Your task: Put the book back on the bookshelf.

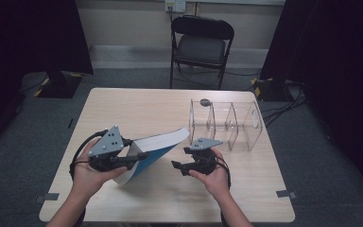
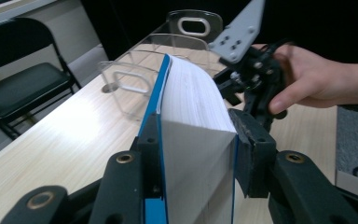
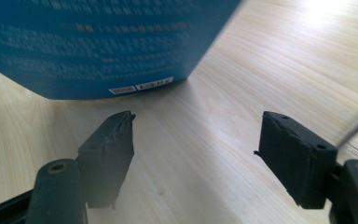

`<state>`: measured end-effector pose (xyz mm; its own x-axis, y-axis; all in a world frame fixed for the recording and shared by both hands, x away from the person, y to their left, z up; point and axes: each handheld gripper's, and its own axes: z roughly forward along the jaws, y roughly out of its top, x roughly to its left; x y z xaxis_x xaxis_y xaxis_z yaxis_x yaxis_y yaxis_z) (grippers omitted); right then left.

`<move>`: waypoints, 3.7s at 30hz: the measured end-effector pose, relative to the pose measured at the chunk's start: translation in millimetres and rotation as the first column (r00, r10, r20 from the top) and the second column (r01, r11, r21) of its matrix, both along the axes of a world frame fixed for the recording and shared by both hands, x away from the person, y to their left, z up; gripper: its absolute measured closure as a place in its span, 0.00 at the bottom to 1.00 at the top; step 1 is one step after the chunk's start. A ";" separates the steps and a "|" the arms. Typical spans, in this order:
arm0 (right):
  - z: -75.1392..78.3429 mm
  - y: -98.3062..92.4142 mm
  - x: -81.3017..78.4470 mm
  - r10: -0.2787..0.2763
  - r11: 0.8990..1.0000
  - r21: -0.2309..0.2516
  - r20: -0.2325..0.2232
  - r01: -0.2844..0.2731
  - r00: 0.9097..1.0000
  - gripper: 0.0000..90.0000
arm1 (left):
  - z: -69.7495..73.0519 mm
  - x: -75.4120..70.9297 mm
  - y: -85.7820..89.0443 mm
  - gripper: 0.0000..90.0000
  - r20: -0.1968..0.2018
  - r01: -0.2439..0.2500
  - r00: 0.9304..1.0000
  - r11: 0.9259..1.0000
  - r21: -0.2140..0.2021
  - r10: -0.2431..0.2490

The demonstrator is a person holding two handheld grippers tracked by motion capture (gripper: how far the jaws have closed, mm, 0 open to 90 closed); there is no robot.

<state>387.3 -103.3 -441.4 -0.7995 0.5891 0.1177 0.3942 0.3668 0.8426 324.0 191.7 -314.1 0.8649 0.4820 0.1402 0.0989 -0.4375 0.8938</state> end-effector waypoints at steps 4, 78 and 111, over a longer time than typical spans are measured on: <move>1.6 -0.9 0.8 0.003 1.000 0.005 -0.005 -0.003 1.000 0.28 | 0.8 2.0 19.9 0.67 -0.039 -0.033 0.999 0.999 -0.015 0.032; 43.7 29.8 7.2 0.096 0.995 -0.033 0.062 -0.094 0.993 0.34 | -14.0 -11.5 14.7 0.67 -0.001 0.028 1.000 0.995 0.096 -0.028; 54.3 36.7 8.3 0.119 0.992 -0.039 0.098 -0.116 0.988 0.32 | -11.4 -12.4 23.2 0.67 -0.005 0.005 1.000 0.997 0.081 -0.005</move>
